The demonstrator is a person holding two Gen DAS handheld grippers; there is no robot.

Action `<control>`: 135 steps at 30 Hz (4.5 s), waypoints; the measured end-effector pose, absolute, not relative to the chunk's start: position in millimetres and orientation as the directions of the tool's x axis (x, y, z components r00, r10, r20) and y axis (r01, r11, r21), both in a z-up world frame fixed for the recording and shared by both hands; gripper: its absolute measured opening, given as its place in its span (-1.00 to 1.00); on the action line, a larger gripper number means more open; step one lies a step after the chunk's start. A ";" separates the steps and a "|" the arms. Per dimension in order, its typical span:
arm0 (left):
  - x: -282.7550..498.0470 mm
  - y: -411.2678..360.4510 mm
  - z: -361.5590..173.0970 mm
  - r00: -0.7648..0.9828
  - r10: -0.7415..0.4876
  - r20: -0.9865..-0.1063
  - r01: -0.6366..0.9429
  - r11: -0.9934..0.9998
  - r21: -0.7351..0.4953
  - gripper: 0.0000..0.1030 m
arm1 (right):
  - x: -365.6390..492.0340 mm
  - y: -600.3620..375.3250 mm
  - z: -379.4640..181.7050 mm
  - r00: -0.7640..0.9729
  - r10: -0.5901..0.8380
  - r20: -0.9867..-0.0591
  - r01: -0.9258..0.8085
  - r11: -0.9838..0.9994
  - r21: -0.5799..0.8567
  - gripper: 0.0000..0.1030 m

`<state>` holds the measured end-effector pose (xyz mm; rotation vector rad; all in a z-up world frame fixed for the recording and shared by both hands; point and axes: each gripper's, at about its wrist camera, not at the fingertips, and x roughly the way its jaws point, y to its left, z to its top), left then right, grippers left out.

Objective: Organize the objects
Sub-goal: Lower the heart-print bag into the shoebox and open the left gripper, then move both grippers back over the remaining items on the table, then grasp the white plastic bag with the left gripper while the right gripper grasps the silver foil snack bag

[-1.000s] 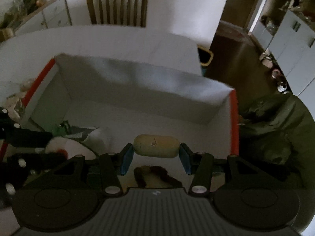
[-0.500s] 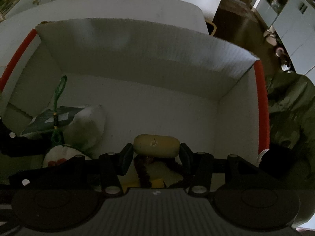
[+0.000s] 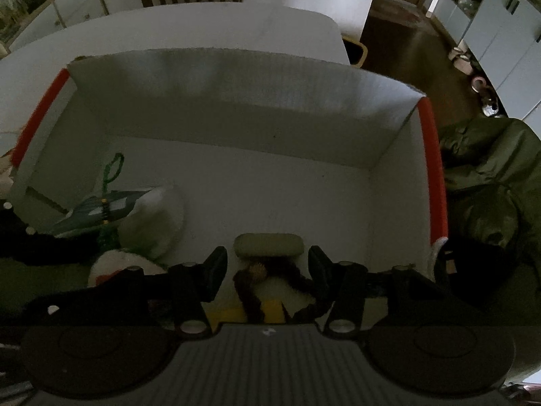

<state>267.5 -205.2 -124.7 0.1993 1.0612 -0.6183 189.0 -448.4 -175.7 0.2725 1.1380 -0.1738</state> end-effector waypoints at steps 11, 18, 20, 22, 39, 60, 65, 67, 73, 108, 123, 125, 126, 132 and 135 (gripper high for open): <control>255.2 -191.7 -100.4 0.371 -0.420 -0.828 0.558 0.814 -0.163 -0.09 | 146.4 -444.7 -131.2 0.534 0.014 -0.845 0.291 0.936 0.200 0.08; 242.5 -179.4 -83.4 0.410 -0.446 -0.796 0.552 0.815 -0.173 -0.08 | 127.8 -448.2 -109.3 0.599 0.013 -0.801 0.307 0.920 0.245 0.08; 236.9 -174.2 -75.6 0.420 -0.467 -0.779 0.552 0.812 -0.189 -0.08 | 118.2 -442.3 -99.9 0.619 0.016 -0.785 0.310 0.914 0.263 0.08; 230.2 -169.3 -67.4 0.435 -0.479 -0.763 0.555 0.809 -0.193 -0.07 | 111.7 -436.5 -93.7 0.636 0.016 -0.771 0.307 0.912 0.272 0.08; 196.7 -95.2 -35.4 0.546 -0.465 -0.696 0.491 0.852 -0.184 0.44 | 75.2 -359.7 -46.0 0.757 0.026 -0.652 0.253 0.910 0.330 0.42; 182.2 29.2 -38.2 0.635 -0.370 -0.678 0.364 0.917 -0.160 0.98 | 86.5 -267.6 -33.0 0.847 -0.008 -0.531 0.238 0.900 0.365 0.58; 181.9 52.4 -45.8 0.665 -0.343 -0.663 0.347 0.928 -0.133 0.99 | 99.5 -247.0 -37.1 0.831 -0.002 -0.557 0.237 0.906 0.351 0.66; 182.5 62.2 -48.1 0.677 -0.335 -0.656 0.355 0.929 -0.108 0.99 | 105.4 -240.7 -37.7 0.832 -0.002 -0.555 0.240 0.903 0.356 0.67; 192.8 87.1 -61.5 0.683 -0.297 -0.667 0.349 0.935 -0.059 0.99 | 132.4 -215.2 -38.5 0.834 -0.006 -0.552 0.208 0.929 0.304 0.67; 258.5 143.8 -150.4 0.560 -0.282 -0.779 0.380 0.923 -0.061 0.60 | 293.4 -187.2 -129.4 0.609 0.010 -0.793 0.253 0.945 0.206 0.67; 260.9 139.2 -160.1 0.526 -0.332 -0.783 0.448 0.891 -0.077 0.08 | 316.2 -183.8 -148.7 0.558 0.015 -0.830 0.226 0.959 0.169 0.52; 261.1 140.0 -160.3 0.524 -0.339 -0.781 0.450 0.889 -0.083 0.01 | 318.1 -183.3 -149.6 0.557 0.019 -0.831 0.222 0.960 0.171 0.47; 261.5 140.4 -160.5 0.523 -0.340 -0.781 0.449 0.889 -0.087 -0.01 | 318.4 -182.4 -149.9 0.555 0.022 -0.832 0.218 0.961 0.170 0.43; 261.2 139.5 -162.4 0.515 -0.344 -0.785 0.463 0.882 -0.083 -0.20 | 322.6 -175.9 -150.8 0.541 0.033 -0.840 0.182 0.971 0.156 0.14; 260.5 140.1 -163.1 0.518 -0.337 -0.786 0.454 0.887 -0.081 -0.25 | 323.2 -173.4 -150.7 0.537 0.026 -0.843 0.179 0.973 0.144 0.10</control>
